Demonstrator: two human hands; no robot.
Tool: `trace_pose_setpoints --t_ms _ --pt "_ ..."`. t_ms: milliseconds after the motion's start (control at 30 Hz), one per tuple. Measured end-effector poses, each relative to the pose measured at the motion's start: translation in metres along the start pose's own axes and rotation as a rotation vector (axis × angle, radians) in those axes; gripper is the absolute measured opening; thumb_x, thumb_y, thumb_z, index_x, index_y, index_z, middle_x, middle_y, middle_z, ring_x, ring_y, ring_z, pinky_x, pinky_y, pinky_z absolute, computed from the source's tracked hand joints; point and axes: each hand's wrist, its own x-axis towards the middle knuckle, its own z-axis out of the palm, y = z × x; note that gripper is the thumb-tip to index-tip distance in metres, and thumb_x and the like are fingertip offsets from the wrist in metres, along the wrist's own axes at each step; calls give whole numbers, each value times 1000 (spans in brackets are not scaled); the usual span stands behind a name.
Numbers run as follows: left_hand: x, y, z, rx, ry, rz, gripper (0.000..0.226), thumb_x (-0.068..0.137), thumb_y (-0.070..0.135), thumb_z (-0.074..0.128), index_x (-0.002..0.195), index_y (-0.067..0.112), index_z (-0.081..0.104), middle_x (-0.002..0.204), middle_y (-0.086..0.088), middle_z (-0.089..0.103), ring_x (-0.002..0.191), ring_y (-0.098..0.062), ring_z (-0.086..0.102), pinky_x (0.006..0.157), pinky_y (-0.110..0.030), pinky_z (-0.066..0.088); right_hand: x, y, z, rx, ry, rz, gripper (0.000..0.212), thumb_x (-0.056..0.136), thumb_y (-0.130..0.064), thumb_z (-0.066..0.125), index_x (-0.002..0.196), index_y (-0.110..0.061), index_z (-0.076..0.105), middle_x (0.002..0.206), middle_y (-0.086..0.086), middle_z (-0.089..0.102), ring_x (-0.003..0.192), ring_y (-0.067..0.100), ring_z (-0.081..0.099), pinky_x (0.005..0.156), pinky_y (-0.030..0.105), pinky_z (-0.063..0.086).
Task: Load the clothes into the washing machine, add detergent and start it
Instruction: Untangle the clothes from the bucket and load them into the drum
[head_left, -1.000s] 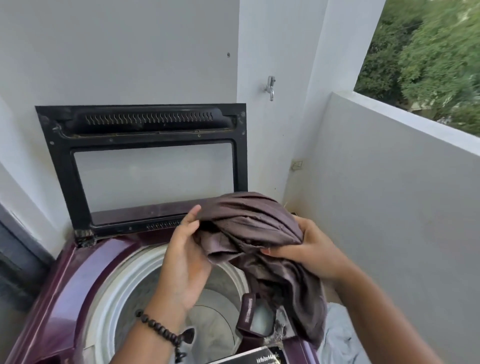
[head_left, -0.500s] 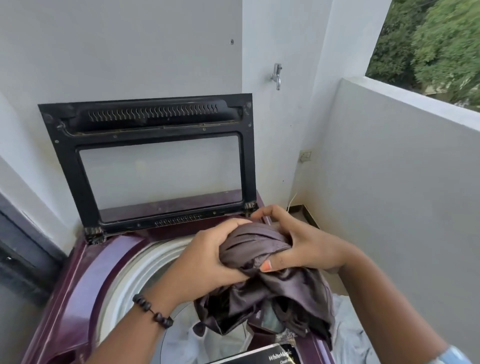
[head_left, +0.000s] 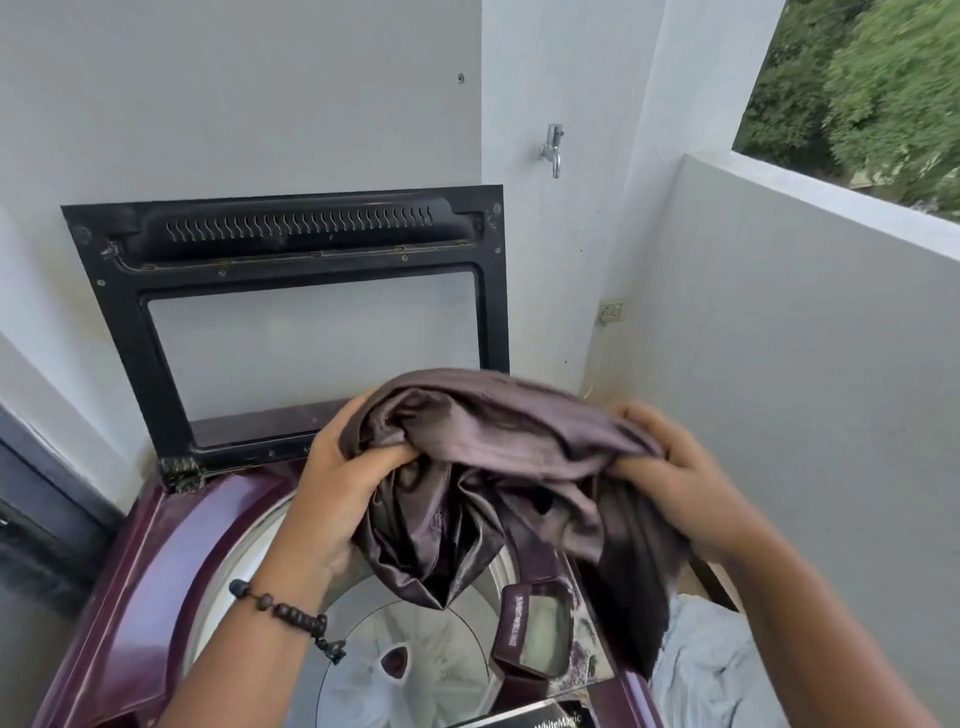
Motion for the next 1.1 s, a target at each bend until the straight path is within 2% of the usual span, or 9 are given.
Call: trace_pose_setpoints --t_ms 167,267,400,433,533,700,867,1000,1100 --pt "-1 -8 6 -63 84 -29 44 55 10 82 97 13 70 86 -2 77 81 -16 74 65 -25 57 18 -43 13 204 23 -57 29 74 -13 60 97 -30 66 97 3 72 89 23 66 86 44 53" --pt "3 -14 6 -274 251 -107 17 75 1 66 84 15 73 76 -2 76 72 -16 73 58 -28 57 19 -22 41 185 36 84 26 84 -9 61 97 -30 68 99 6 73 97 29 68 95 54 51" --pt "4 -6 8 -533 217 -198 46 50 31 88 89 10 76 95 -12 75 86 -26 73 67 -34 61 9 -4 68 210 -6 156 28 88 3 56 106 -17 66 104 5 72 101 17 66 87 27 52" --pt "3 -4 8 -569 202 -202 38 52 35 84 81 11 79 90 -10 76 80 -23 74 64 -33 61 8 -1 71 207 -23 156 27 89 3 57 108 -15 66 104 5 72 99 15 66 86 26 52" --pt "1 3 15 -628 130 -201 30 72 32 56 62 14 79 76 -5 76 69 -18 74 57 -29 60 9 1 71 239 -41 147 27 89 4 59 109 -13 65 106 11 71 98 19 66 93 37 51" --pt "5 6 16 -650 114 -192 30 73 30 55 64 14 79 78 -6 76 71 -20 74 59 -31 61 9 5 63 233 -107 102 40 78 -17 73 115 -27 62 113 9 69 107 28 66 101 50 49" --pt "3 12 26 -680 109 -186 43 85 31 50 57 15 77 72 -4 75 65 -18 74 55 -30 60 0 22 55 41 -451 125 92 69 -30 84 136 -51 24 126 -38 54 120 -9 54 99 14 43" --pt "0 13 31 -705 112 -207 38 81 33 51 61 14 78 74 -5 75 68 -19 74 61 -31 61 -9 38 60 -41 -532 114 119 68 -42 87 153 -37 4 154 -13 35 140 9 38 117 40 31" --pt "0 5 32 -724 141 -201 54 96 32 43 60 14 78 72 -4 75 66 -17 74 56 -29 59 -11 38 62 19 -522 113 102 74 -20 85 151 -30 18 148 -7 47 135 13 48 111 34 38"
